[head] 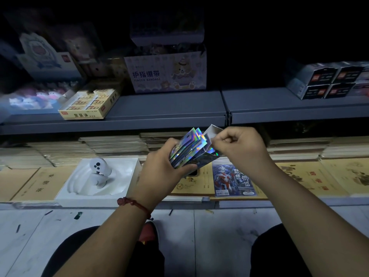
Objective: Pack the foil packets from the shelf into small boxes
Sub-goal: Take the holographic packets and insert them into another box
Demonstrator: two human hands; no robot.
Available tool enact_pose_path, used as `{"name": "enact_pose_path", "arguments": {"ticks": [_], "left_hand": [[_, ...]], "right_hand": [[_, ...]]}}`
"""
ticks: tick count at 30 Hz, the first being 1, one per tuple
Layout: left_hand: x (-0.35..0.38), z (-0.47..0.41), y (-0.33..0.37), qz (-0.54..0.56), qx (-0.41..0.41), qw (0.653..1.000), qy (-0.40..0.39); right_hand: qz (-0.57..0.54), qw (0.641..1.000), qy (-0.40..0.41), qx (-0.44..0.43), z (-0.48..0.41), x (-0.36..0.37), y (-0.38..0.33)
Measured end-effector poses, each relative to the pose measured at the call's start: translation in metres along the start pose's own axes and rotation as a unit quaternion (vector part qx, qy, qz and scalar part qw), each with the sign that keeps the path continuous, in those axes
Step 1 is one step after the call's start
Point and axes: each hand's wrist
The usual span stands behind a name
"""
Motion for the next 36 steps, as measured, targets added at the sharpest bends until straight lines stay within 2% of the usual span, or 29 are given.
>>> {"name": "enact_pose_path", "arguments": {"ticks": [6, 12, 17, 19, 21, 23, 27, 31, 36], "left_hand": [[0.002, 0.003, -0.001, -0.028, 0.026, 0.999, -0.013], [0.001, 0.004, 0.001, -0.017, 0.038, 0.999, -0.015], [-0.001, 0.007, 0.007, 0.006, 0.049, 0.999, -0.012], [-0.002, 0.008, 0.009, 0.029, 0.051, 0.998, -0.013], [-0.002, 0.009, 0.010, 0.047, 0.048, 0.998, -0.019], [-0.002, 0.008, 0.010, 0.060, 0.041, 0.997, -0.022], [0.001, 0.007, 0.010, 0.095, 0.023, 0.995, -0.038], [0.007, 0.006, 0.006, 0.082, 0.012, 0.994, -0.067], [0.006, 0.004, 0.005, 0.107, -0.021, 0.986, -0.129]], "right_hand": [[0.048, 0.998, -0.031, 0.014, 0.004, 0.006, -0.003], [0.027, 0.997, -0.022, 0.069, 0.004, 0.008, -0.009], [0.145, 0.977, -0.030, 0.152, 0.002, 0.004, -0.013], [0.110, 0.971, -0.066, 0.202, 0.003, 0.004, -0.019], [0.027, 0.970, -0.078, 0.228, 0.005, 0.005, -0.024], [-0.004, 0.975, -0.061, 0.214, 0.007, 0.005, -0.027], [0.025, 0.981, -0.047, 0.186, 0.007, 0.003, -0.033], [0.042, 0.984, -0.046, 0.168, 0.008, 0.005, -0.033], [0.046, 0.989, -0.041, 0.136, 0.010, 0.007, -0.029]]}}
Point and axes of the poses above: each hand's wrist, its own z-axis away from the middle knuckle, its own x-axis out of the palm, y = z × x, and after that the axes turned 15 degrees about -x, right-handed
